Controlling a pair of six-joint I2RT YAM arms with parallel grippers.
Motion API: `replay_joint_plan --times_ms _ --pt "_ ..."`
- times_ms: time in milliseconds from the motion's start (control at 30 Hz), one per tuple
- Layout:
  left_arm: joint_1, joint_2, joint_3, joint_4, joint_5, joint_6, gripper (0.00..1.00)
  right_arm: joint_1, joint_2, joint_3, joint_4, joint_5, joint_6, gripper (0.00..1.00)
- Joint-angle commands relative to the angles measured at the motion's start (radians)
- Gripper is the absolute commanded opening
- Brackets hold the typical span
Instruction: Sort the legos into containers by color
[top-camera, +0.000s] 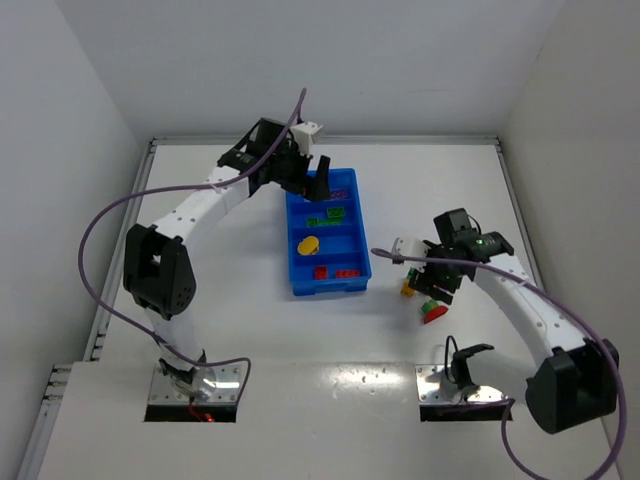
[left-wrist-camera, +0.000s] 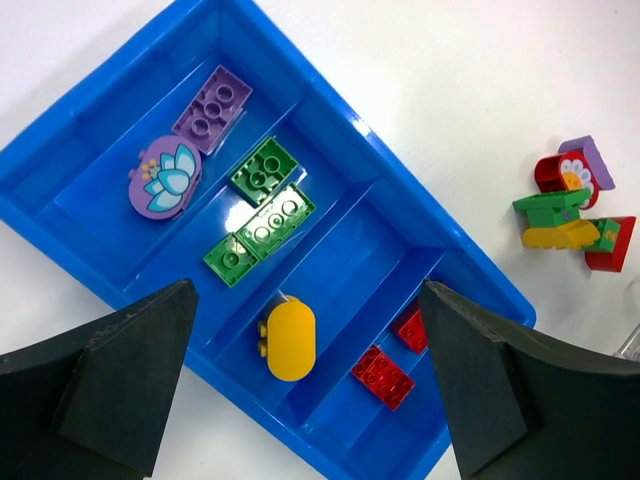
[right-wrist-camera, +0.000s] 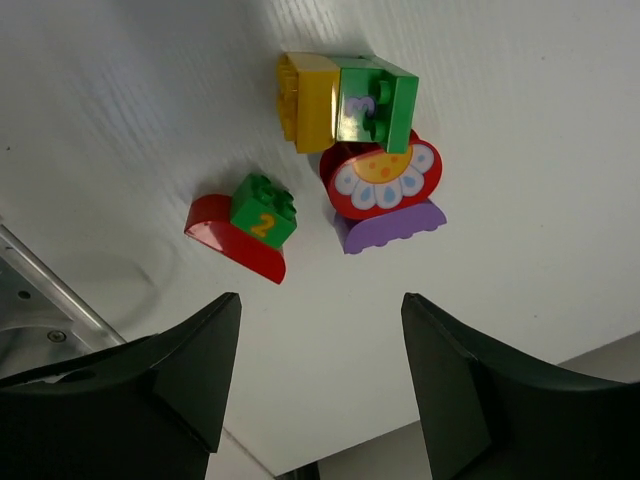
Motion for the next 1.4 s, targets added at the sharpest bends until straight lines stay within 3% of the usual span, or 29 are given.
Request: replay_joint_plan --times_ms 0,367,600,733,833,1000,1167,1367 --pt "0.003 0.022 0.068 -0.026 0.042 0.031 1.00 -0.036 0.066 0.024 0.030 -0.052 -0.047 0.66" --pt "-0.020 0.086 0.109 -0.045 0.069 0.063 1.00 -0.156 0.163 0.089 0.102 -0.072 -0.015 0.66" --pt "-0.079 0.196 0.198 -0.089 0.149 0.098 1.00 -0.295 0.192 0.267 0.234 -0.022 0.379 0.68" --pt "-0.132 0.258 0.275 -0.129 0.158 0.142 1.00 -0.375 0.254 0.369 0.223 0.092 0.648 0.68" --pt "-0.176 0.273 0.303 -0.150 0.169 0.198 1.00 -0.444 0.281 0.430 0.185 0.106 0.730 0.68" --pt "-0.317 0.337 0.359 -0.227 0.140 0.325 1.00 -0.585 0.329 0.484 0.119 0.036 0.732 0.68" --pt "-0.406 0.400 0.390 -0.236 0.129 0.356 1.00 -0.708 0.329 0.464 0.077 -0.078 0.597 0.69" --pt "-0.491 0.436 0.381 -0.135 0.092 0.406 1.00 -0.828 0.298 0.432 0.008 -0.193 0.481 0.69"
